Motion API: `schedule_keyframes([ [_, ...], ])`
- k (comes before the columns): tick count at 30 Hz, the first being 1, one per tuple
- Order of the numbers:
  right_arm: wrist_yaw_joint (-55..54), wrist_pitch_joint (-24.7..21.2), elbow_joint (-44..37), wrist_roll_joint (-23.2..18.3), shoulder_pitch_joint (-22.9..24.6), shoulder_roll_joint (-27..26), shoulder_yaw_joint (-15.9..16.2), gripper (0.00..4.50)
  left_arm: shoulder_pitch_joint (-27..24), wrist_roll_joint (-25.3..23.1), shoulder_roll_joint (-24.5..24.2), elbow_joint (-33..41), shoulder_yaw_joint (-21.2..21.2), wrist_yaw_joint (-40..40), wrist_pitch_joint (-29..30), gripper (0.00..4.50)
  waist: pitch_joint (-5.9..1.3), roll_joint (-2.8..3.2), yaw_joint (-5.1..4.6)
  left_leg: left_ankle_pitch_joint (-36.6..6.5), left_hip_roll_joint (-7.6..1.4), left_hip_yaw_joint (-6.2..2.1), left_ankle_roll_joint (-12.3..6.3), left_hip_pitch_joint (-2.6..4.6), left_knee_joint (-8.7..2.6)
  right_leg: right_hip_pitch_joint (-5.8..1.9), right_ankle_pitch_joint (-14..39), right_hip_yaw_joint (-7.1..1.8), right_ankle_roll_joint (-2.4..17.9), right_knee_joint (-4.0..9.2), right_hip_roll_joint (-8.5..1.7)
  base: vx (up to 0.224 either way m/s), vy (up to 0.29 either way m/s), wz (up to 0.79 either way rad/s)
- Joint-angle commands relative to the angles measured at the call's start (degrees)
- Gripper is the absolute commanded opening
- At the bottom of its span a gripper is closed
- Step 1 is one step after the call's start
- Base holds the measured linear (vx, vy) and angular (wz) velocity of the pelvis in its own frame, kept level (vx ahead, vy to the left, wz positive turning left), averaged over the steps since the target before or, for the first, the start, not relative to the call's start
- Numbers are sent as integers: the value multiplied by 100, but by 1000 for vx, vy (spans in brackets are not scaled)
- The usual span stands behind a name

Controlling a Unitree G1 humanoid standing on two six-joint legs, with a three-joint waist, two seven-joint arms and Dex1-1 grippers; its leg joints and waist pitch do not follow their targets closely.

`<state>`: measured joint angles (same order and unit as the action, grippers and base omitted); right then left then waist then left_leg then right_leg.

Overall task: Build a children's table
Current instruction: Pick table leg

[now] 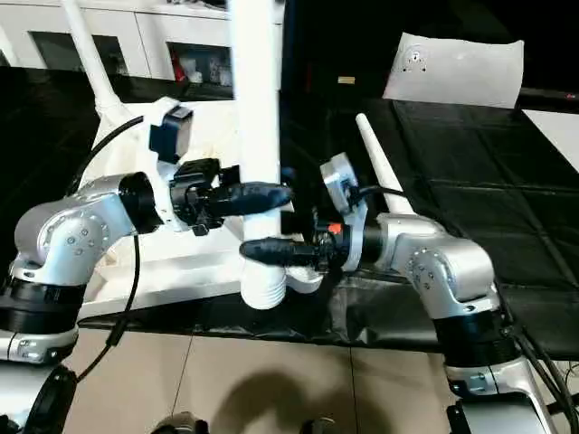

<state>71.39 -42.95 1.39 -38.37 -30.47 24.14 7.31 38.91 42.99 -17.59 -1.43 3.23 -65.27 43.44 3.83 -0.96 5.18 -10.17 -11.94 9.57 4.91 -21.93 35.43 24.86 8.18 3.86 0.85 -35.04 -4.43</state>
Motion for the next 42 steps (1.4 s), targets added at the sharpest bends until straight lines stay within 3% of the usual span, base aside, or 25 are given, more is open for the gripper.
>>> schedule_keyframes([
  [1,4,-49,92,40,-82,50,70,221,143,18,12,28,101,-153,-51,188,-476,-17,15,-983,-41,30,-64,52,-406,-413,1909,-187,843,414,-254,0,0,0],
  [5,37,-20,112,59,-79,29,119,200,180,-32,-9,-39,115,-194,-101,188,-487,-9,17,-966,-38,31,-50,58,-401,-416,1849,-188,867,408,-254,0,0,0],
  [17,-40,49,-9,106,55,-11,144,195,120,-173,-54,-27,138,-103,-184,188,-486,18,12,-1043,-39,27,-28,63,-402,-417,1847,-184,883,418,-251,0,0,0],
  [19,-57,57,-26,109,72,-16,146,195,111,-151,-58,-11,127,-95,-161,244,-488,19,15,-1049,-39,26,-25,66,-403,-419,1825,-182,895,415,-250,0,0,0],
  [20,-125,86,-74,122,126,-38,134,195,98,-104,-24,22,60,30,-87,258,-487,-11,11,-1039,-43,27,-28,61,-406,-422,1815,-182,893,410,-248,0,0,0],
  [21,-125,86,-74,122,126,-38,134,195,98,-104,-24,22,60,30,-87,258,-484,8,16,-1038,-46,23,-24,65,-407,-417,1804,-183,902,401,-247,0,0,0],
  [22,-171,108,-103,131,159,-59,126,195,84,-89,-18,46,33,68,-64,264,-484,-32,5,-1032,-45,29,-29,58,-405,-421,1820,-181,898,408,-247,0,0,0],
  [23,-260,145,-135,142,206,-102,102,194,38,-115,-25,100,16,89,-113,293,-485,-26,10,-1013,-48,27,-21,61,-406,-415,1869,-183,889,404,-256,0,0,0],
  [25,-311,158,-152,146,224,-126,89,194,7,-168,-31,129,11,130,-170,301,-480,-24,6,-1015,-44,30,-27,61,-405,-410,1944,-184,842,415,-254,0,0,0],
  [26,-349,173,-171,151,240,-144,79,194,-22,-218,-34,153,8,177,-214,303,-477,-22,5,-1028,-48,30,-18,68,-408,-406,1984,-185,818,423,-253,0,0,0],
  [27,-462,225,-212,183,273,-197,60,194,-106,-290,-48,220,0,252,-290,309,-475,24,7,-1039,-50,22,-3,67,-410,-404,1998,-186,812,421,-257,0,0,0],
  [29,-864,459,-311,359,385,-365,10,194,-358,-519,-93,424,4,531,-467,346,-484,11,-12,-1043,-50,18,35,53,-413,-414,1989,-185,748,423,-258,0,0,0],
  [30,-922,493,-318,390,397,-387,4,194,-386,-553,-99,449,7,563,-497,346,-478,36,-16,-1040,-58,9,55,46,-423,-409,1985,-187,739,423,-265,0,0,0],
  [35,-1620,814,-389,690,541,-675,-87,194,-603,-1173,-55,636,3,1425,-862,347,-466,42,-35,-1280,-48,13,109,87,-428,-368,2229,-178,592,472,-236,0,0,0],
  [41,-2099,994,-388,868,596,-896,-154,193,-723,-1568,80,765,-62,2081,-1096,347,-473,37,-37,-1254,-45,7,103,71,-439,-373,2171,-179,542,457,-234,0,0,0],
  [42,-2223,1065,-379,938,608,-962,-152,193,-783,-1689,118,866,-50,2281,-1120,347,-474,61,-33,-1260,-49,-1,105,69,-442,-375,2134,-178,555,449,-239,0,0,0],
])
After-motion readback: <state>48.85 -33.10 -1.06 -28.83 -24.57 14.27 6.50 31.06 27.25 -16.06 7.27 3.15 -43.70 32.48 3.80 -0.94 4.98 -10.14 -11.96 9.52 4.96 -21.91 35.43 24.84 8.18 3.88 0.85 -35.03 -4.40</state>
